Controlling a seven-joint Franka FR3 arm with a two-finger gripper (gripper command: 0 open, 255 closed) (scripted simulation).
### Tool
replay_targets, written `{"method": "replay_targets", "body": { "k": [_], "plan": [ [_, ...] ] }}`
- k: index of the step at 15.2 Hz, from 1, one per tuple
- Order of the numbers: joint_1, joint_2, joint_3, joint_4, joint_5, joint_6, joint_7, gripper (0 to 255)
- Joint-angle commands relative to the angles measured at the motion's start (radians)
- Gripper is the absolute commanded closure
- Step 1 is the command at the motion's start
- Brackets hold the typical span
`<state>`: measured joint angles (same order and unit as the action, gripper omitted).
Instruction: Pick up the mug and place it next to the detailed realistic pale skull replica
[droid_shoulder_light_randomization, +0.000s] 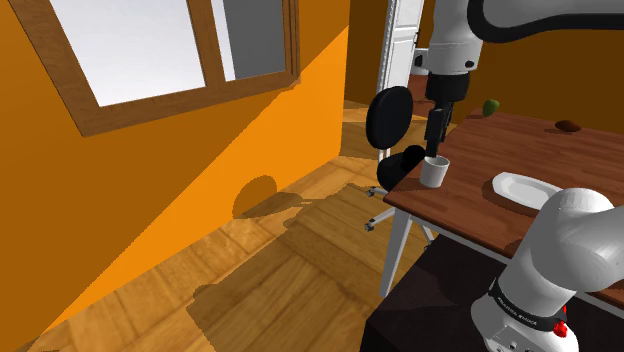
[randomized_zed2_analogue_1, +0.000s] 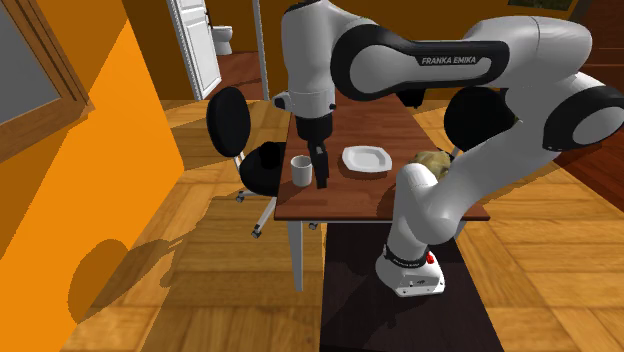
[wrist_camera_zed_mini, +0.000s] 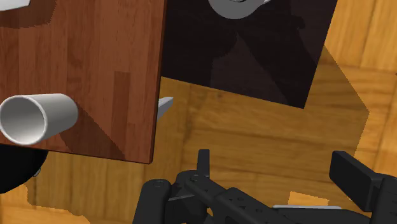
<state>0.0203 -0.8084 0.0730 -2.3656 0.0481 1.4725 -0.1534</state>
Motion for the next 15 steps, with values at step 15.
{"method": "replay_targets", "body": {
  "k": [15],
  "plan": [
    [-0.114, 0.131, -0.249, -0.172, -0.21, 0.34, -0.259, 0]
  ]
}}
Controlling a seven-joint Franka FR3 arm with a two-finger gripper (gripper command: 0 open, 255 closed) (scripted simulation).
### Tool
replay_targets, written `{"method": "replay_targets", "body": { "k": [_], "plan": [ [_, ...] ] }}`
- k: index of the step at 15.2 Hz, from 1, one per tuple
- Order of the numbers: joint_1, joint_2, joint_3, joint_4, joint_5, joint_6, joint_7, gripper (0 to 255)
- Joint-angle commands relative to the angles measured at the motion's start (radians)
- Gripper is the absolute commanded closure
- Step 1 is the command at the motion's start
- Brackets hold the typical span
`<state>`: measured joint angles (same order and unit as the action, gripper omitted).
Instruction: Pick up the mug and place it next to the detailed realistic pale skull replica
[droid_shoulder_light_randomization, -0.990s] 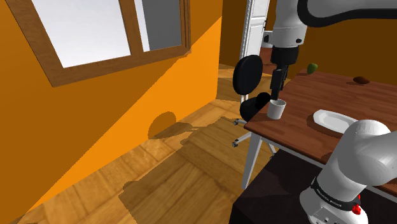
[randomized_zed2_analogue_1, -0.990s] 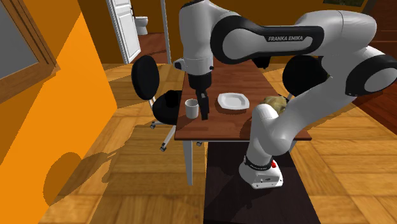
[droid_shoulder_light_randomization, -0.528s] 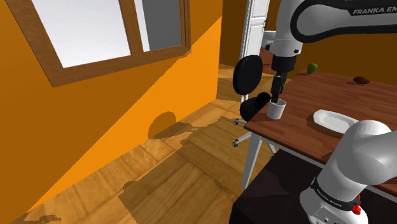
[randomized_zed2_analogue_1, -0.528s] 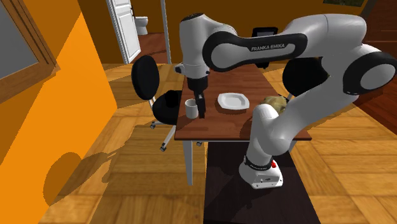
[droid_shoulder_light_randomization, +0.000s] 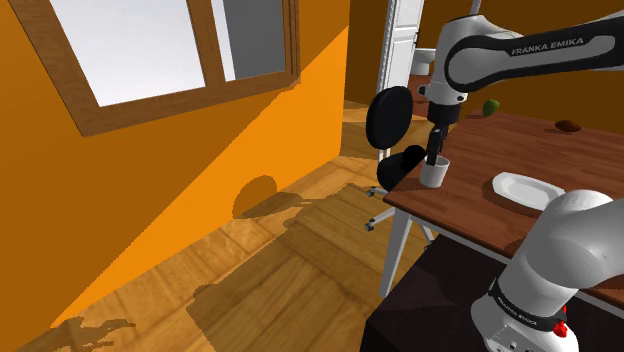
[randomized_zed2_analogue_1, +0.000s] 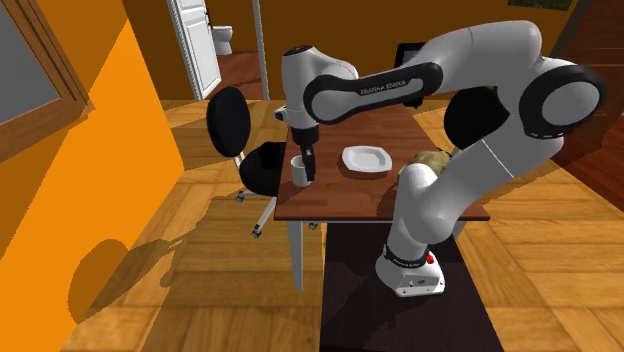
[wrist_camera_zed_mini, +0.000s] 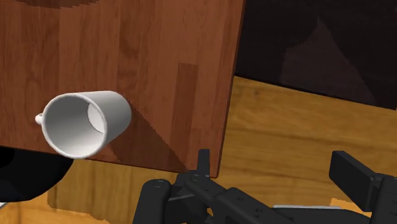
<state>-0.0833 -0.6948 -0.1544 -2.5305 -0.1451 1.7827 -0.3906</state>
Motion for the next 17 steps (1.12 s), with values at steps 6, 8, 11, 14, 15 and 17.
{"method": "replay_targets", "body": {
  "k": [6, 8, 11, 14, 15, 17],
  "plan": [
    [-0.051, 0.162, -0.134, -0.002, -0.078, 0.195, -0.127, 0],
    [-0.06, 0.22, -0.172, 0.01, -0.089, 0.25, -0.163, 0],
    [-0.069, 0.315, -0.228, 0.039, -0.094, 0.331, -0.221, 0],
    [-0.074, 0.419, -0.281, 0.079, -0.079, 0.406, -0.286, 0],
    [-0.075, 0.447, -0.295, 0.091, -0.072, 0.425, -0.304, 0],
    [-0.075, 0.464, -0.3, 0.077, -0.069, 0.456, -0.308, 0]
  ]
}}
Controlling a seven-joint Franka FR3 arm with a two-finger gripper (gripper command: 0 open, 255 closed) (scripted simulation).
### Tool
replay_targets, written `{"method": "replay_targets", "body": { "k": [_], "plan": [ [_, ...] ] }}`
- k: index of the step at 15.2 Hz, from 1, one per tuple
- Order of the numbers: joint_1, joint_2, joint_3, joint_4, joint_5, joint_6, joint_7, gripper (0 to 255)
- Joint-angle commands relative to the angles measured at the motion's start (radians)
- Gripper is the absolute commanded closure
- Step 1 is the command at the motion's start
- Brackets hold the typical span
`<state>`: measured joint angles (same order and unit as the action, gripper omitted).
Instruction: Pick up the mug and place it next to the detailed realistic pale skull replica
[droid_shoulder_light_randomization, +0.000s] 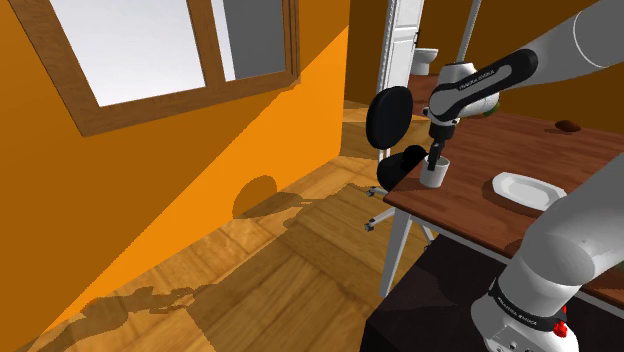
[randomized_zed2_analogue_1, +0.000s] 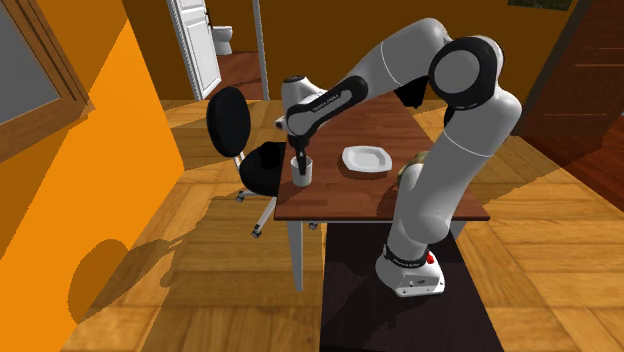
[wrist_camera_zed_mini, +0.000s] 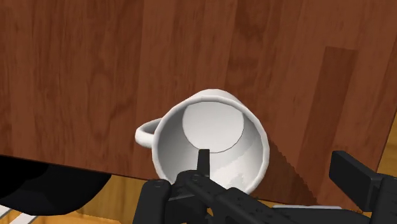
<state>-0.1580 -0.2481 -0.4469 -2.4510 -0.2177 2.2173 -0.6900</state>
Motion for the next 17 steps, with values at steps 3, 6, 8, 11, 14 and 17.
{"method": "replay_targets", "body": {
  "k": [3, 6, 8, 11, 14, 17],
  "plan": [
    [0.0, 0.045, -0.015, -0.021, 0.009, 0.067, -0.014, 0],
    [0.001, 0.071, -0.022, -0.036, 0.015, 0.107, -0.021, 0],
    [0.001, 0.071, -0.022, -0.036, 0.015, 0.107, -0.021, 0],
    [0.001, 0.071, -0.022, -0.036, 0.015, 0.107, -0.021, 0],
    [0.001, 0.07, -0.022, -0.036, 0.015, 0.106, -0.02, 255],
    [0.001, 0.07, -0.022, -0.036, 0.015, 0.106, -0.02, 255]
  ]
}}
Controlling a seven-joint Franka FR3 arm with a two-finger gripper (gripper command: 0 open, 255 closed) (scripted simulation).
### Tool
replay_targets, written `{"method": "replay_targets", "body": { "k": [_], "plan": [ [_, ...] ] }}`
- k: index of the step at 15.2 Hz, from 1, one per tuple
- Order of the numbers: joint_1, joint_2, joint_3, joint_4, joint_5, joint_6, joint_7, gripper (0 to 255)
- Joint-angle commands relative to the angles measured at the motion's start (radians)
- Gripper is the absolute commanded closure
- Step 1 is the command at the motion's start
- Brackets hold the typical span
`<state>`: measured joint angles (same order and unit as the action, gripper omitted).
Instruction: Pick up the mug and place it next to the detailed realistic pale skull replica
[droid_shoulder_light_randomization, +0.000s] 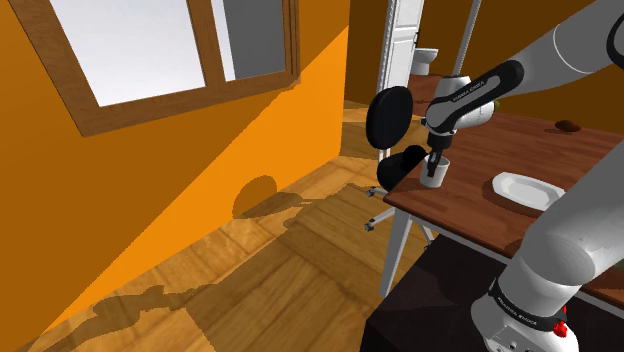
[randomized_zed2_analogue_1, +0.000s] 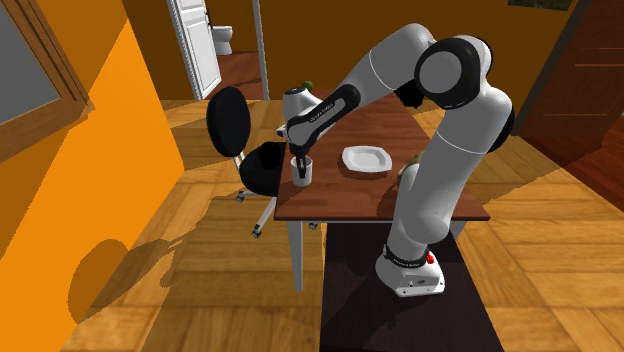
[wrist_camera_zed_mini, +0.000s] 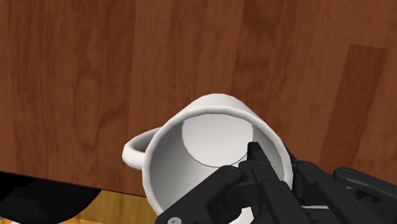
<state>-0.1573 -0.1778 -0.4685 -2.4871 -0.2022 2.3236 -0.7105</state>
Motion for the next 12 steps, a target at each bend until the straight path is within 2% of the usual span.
{"method": "replay_targets", "body": {
  "k": [1, 6, 12],
  "plan": [
    [0.0, 0.0, 0.0, 0.0, 0.0, 0.0, 0.0, 255],
    [0.0, 0.0, 0.0, 0.0, 0.0, 0.0, 0.0, 255],
    [-0.003, -0.056, 0.013, 0.037, -0.013, -0.092, 0.009, 255]
  ]
}}
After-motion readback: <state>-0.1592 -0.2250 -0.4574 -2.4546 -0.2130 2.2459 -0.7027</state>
